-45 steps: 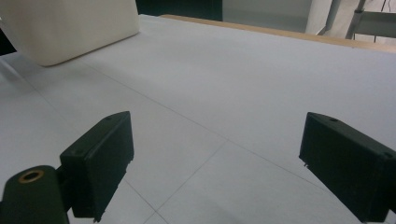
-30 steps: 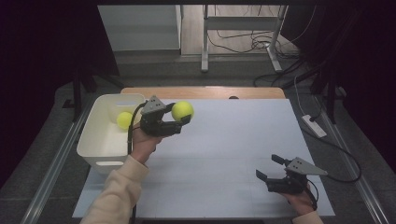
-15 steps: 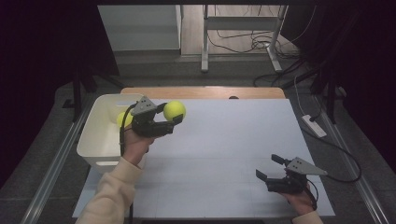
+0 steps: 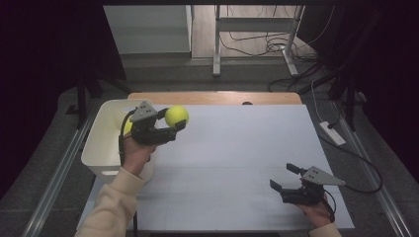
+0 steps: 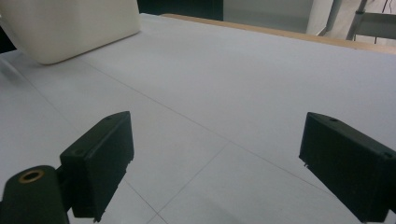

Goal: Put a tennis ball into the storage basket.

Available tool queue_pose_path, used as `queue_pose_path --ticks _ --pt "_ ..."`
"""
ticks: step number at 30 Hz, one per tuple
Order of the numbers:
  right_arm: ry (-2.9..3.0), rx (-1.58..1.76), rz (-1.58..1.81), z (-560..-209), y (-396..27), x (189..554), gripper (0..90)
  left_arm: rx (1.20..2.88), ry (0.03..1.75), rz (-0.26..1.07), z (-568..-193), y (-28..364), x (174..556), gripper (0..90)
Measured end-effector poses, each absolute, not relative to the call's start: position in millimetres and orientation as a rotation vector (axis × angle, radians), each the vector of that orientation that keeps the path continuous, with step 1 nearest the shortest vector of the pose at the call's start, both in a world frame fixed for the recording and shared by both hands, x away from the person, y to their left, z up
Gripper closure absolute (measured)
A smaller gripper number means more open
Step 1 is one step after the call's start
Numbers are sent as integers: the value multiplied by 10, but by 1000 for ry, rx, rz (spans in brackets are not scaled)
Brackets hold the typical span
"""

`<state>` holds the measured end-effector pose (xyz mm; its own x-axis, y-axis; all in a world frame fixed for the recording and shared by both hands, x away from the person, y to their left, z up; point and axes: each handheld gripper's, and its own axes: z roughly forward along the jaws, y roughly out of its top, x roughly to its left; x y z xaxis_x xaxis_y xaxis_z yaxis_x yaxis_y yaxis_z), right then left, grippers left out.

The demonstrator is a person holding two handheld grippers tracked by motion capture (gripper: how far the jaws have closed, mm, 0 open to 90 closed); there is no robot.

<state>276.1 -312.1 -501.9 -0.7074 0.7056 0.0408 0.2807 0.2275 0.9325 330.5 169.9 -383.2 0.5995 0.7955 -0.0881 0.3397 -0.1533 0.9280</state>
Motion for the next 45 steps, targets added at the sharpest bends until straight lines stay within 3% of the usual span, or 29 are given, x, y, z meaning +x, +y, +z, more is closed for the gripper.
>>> queue_pose_path --ticks 45 --pt "2113 915 1474 -5017 -3122 2768 102 1675 1130 632 -3848 2433 3227 274"
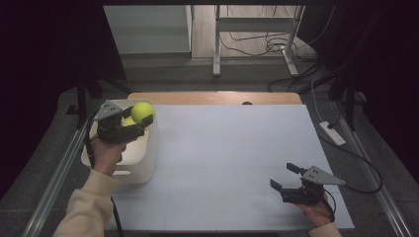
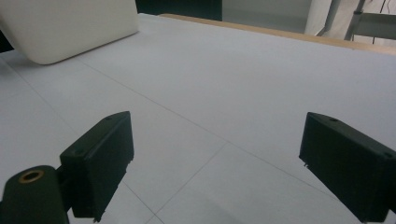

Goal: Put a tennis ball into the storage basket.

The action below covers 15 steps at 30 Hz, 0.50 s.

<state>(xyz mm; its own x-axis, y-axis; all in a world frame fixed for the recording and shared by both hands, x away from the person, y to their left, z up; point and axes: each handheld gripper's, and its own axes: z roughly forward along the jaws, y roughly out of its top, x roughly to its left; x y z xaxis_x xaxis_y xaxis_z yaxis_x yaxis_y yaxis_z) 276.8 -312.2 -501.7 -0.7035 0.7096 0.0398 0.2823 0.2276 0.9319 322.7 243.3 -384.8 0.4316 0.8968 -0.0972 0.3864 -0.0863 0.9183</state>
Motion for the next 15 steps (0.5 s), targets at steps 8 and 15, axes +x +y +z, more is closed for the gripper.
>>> queue_pose_path --ticks 8,15 --pt "2105 914 1477 -5015 -3121 2764 102 1692 1190 678 -3902 2561 3274 274" --pt "2110 912 1473 -5015 -3120 2766 103 1703 1241 694 -3942 2652 3345 273"
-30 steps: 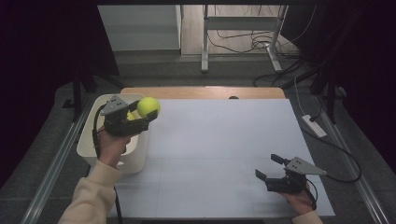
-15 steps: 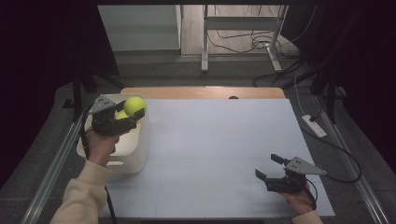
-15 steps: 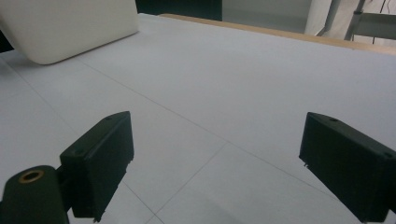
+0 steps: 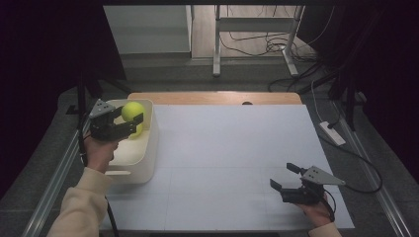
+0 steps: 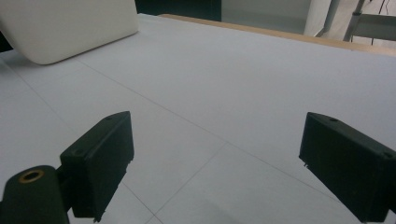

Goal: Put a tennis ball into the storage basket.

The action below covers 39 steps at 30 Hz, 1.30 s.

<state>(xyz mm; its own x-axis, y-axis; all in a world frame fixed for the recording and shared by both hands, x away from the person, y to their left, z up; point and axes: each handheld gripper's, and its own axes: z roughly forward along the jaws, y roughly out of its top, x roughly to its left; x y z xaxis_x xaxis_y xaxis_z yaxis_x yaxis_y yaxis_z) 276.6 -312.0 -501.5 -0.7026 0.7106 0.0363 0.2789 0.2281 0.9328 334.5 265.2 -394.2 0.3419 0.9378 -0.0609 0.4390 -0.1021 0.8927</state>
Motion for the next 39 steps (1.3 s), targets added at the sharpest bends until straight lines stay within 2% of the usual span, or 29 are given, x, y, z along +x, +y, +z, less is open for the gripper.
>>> queue_pose_path --ticks 13,31,39 --pt "2106 911 1472 -5017 -3121 2769 103 1744 1304 687 -4005 2679 3477 273" --pt "2103 911 1476 -5012 -3125 2768 103 1897 1408 560 -4151 2659 3691 270" --pt "2105 910 1476 -5008 -3127 2767 103 1901 1403 556 -4140 2649 3692 270"
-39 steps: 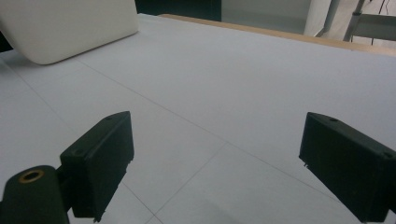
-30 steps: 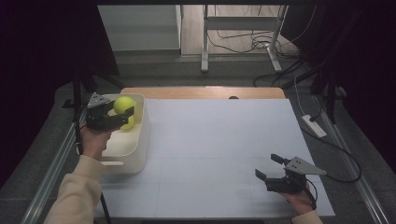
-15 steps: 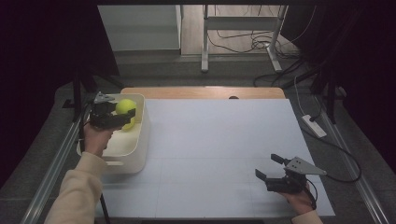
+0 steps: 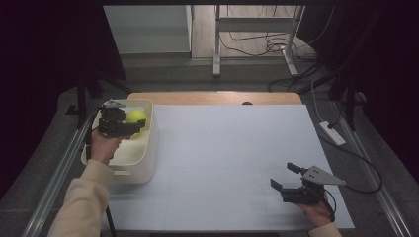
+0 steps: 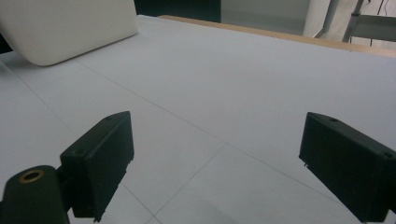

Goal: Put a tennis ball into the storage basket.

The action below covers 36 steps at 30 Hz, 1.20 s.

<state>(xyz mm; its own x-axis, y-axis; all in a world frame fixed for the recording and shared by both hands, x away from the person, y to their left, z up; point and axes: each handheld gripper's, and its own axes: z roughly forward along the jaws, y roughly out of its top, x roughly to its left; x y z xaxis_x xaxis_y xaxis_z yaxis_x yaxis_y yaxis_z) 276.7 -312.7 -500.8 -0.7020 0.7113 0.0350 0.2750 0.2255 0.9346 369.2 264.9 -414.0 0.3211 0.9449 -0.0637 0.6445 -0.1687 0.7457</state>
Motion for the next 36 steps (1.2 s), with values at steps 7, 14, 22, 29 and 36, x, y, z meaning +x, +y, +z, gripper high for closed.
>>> queue_pose_path --ticks 7,14,22,29,36 --pt "2102 909 1477 -5009 -3121 2768 103 1896 1399 564 -4128 2648 3685 270" --pt "2106 908 1476 -5008 -3125 2768 103 1865 1398 584 -4119 2679 3659 256" --pt "2106 905 1473 -5008 -3121 2768 103 1741 1357 574 -3986 2701 3563 144" --pt "2097 911 1477 -5003 -3131 2767 103 1709 1263 528 -3946 2669 3457 114" --pt "2102 911 1481 -5005 -3130 2782 103 1693 1189 504 -3904 2622 3324 114"
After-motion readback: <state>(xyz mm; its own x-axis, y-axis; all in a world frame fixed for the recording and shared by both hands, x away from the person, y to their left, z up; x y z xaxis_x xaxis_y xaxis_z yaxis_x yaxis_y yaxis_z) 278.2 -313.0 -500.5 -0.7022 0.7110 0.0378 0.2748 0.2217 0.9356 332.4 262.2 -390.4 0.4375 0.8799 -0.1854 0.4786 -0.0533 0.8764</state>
